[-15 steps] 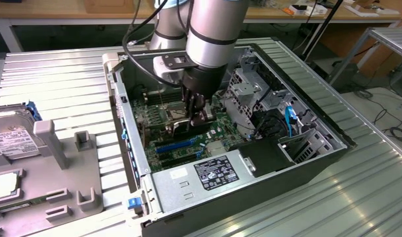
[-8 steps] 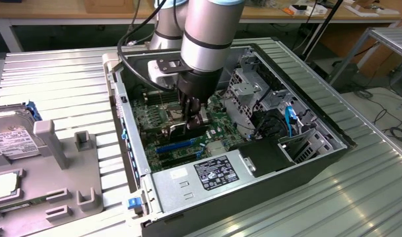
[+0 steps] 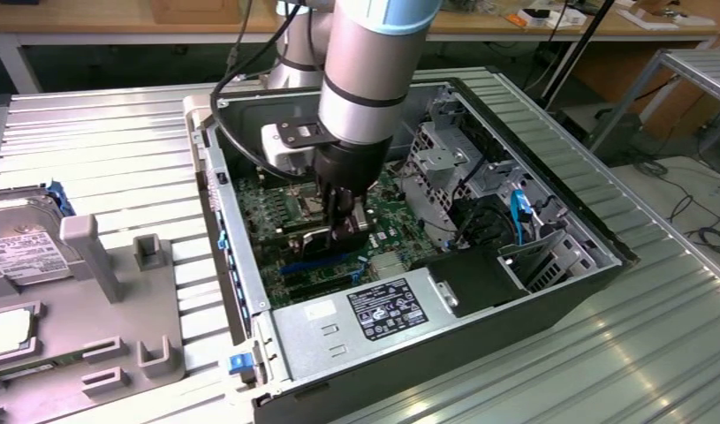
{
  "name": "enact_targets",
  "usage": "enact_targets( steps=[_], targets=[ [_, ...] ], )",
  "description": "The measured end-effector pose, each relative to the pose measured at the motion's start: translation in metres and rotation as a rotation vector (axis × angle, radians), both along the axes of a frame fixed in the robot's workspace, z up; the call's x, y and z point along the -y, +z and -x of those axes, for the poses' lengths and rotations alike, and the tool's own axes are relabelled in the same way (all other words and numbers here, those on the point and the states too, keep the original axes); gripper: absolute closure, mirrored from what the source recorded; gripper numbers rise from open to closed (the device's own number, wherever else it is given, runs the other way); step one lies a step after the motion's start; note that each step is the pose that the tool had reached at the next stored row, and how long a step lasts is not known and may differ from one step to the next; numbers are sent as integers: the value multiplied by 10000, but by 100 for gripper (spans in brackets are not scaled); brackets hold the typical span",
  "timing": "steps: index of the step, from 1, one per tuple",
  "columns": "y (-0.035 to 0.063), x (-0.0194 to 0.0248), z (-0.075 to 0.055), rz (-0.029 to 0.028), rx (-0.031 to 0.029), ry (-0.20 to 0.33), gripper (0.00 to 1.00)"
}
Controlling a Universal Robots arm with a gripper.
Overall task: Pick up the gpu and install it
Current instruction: 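Insert the gpu into the slot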
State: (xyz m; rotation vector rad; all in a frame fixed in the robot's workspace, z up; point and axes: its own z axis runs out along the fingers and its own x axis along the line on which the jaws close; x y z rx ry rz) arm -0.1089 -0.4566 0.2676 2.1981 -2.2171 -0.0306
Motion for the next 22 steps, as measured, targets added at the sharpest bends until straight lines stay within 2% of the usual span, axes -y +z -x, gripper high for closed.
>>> enact_targets(
  steps=[18,19,22],
  targets=[
    [-21,0,22,16,1,2,73],
    [-21,-19,22,16,1,2,73],
    [-24,-20,28,18,0,8,73]
  ],
)
